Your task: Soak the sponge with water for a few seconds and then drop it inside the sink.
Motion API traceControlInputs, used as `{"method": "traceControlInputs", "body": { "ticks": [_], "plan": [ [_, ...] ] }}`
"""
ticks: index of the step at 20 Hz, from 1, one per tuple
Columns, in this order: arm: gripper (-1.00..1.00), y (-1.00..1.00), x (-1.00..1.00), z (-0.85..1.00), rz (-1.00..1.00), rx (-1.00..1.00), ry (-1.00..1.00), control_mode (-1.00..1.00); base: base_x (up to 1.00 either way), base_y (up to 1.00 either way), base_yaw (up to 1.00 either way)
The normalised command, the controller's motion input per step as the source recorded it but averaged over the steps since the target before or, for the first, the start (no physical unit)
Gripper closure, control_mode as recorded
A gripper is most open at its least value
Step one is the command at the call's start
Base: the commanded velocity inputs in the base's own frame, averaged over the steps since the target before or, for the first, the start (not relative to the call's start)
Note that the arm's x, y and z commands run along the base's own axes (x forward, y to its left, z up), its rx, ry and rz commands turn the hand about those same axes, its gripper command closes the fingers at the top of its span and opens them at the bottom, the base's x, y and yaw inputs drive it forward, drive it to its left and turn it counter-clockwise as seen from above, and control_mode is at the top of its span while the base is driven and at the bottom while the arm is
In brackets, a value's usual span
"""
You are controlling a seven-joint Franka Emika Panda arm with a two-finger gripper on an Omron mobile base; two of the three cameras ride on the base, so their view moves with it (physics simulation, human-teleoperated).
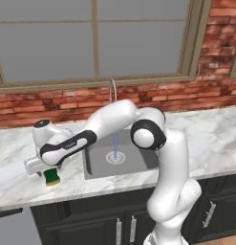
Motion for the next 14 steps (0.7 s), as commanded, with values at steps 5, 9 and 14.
{"method": "traceControlInputs", "body": {
  "ticks": [5,9,14],
  "plan": [
    [-1.0,-0.03,0.0,-0.19,0.0,0.0,0.0,-1.0,0.0,0.0,0.0],
    [-1.0,-0.01,0.02,-0.13,0.0,0.0,0.0,-1.0,0.0,0.0,0.0],
    [-1.0,0.0,0.0,-0.1,0.0,0.0,0.0,-1.0,0.0,0.0,0.0]
  ]
}}
